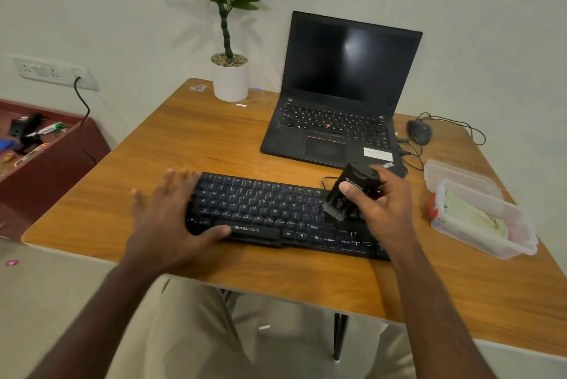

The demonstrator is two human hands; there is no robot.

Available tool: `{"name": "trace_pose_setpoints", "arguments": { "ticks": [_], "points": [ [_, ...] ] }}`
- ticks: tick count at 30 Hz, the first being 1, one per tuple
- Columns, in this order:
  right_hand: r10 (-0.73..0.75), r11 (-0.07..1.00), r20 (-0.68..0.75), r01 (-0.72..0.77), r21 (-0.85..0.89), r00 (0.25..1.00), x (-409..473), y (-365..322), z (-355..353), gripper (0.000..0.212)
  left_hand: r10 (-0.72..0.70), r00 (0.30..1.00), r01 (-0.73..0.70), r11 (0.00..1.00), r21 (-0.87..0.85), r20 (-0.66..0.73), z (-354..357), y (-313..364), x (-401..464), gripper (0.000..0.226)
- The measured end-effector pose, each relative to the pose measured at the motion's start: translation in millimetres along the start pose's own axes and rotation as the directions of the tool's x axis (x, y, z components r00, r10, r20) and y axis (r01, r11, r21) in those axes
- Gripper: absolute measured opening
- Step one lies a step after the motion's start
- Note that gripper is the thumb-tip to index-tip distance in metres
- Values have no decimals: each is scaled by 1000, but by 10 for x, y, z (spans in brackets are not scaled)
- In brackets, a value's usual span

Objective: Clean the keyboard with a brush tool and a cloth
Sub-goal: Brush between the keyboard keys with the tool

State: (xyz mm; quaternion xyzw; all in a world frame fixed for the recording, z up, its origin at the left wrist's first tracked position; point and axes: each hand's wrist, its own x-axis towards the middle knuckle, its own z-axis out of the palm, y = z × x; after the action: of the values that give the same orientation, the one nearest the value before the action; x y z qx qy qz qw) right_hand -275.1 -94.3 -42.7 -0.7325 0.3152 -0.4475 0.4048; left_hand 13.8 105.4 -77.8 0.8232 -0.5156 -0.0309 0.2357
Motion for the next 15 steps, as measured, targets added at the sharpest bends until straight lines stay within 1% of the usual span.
{"name": "trace_pose_setpoints", "arguments": {
  "ticks": [1,2,4,6,9,11,12,13,15],
  "points": [
    [-6,1000,22,7,-6,1000,-34,4,41,19,58,997,-58,998,5,-54,85,196,-59,110],
    [-9,1000,53,10,-20,999,-63,19,83,20,120,990,-119,993,13,-76,195,402,-105,103],
    [3,999,81,1,-49,997,-85,59,123,26,234,971,-232,971,59,-43,445,786,-135,94],
    [16,998,63,-13,-56,998,-69,60,86,25,300,954,-299,950,96,0,647,1055,-88,88],
    [11,997,-15,-12,-80,1000,-37,41,-51,21,319,948,-319,942,107,24,775,1210,-11,78],
    [10,999,-81,-14,-48,997,-35,32,-107,20,301,953,-302,947,111,28,812,1216,-4,77],
    [6,999,-90,-9,-33,996,-37,27,-107,20,298,954,-299,947,118,25,822,1215,-8,78],
    [-6,999,-71,3,-39,997,-46,25,-90,20,299,954,-300,946,127,25,828,1213,-14,78],
    [-36,995,11,37,-90,999,-77,49,-8,23,302,953,-303,942,143,32,836,1207,-24,81]
  ]
}}
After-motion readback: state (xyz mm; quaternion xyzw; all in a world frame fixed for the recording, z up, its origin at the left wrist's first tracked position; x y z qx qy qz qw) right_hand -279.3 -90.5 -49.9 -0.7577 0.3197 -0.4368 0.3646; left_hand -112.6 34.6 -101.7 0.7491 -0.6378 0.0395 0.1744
